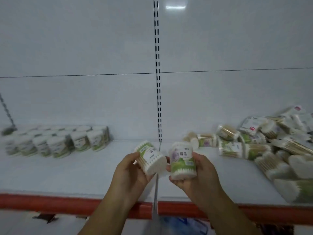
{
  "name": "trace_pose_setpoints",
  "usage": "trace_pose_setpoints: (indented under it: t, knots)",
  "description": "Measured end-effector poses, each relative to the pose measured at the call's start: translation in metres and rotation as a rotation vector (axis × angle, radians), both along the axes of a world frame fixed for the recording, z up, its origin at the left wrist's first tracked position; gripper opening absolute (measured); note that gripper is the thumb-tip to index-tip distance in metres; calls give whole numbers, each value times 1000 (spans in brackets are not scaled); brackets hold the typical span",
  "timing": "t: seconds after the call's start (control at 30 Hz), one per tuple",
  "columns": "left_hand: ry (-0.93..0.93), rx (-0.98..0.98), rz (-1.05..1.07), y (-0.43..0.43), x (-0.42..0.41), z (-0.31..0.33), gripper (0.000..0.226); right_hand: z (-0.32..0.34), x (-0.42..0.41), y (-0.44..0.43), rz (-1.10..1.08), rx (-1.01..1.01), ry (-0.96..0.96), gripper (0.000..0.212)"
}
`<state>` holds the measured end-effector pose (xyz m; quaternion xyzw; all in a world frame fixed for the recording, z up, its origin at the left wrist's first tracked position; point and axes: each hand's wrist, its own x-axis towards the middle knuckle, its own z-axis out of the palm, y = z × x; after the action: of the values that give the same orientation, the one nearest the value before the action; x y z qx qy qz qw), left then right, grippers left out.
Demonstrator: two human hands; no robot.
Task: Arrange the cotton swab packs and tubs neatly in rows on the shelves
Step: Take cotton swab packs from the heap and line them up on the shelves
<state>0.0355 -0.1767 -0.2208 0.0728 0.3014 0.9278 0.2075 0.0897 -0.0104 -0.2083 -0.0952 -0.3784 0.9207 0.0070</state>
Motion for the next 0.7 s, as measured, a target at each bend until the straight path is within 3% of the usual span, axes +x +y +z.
trace_pose_setpoints:
  t: [0.13, 0.3, 0.43, 0.6, 0.7]
  knots:
    - [34, -69, 255, -57, 33, -12, 101, -14, 4, -48, 108, -12, -35, 50]
    - [150, -127, 454, -101, 42, -21, 71, -22, 16, -103, 257, -38, -62, 54]
    - [50, -134, 594, -117, 35, -33, 69, -24, 8, -137, 212, -13, -48, 55]
    - [141, -524, 688, -164, 21, -35, 49, -14, -18, -204, 130, 13, 56, 56]
    - [284, -749, 646, -210, 3, -29, 66, -9, -37, -243, 115, 131, 85, 58]
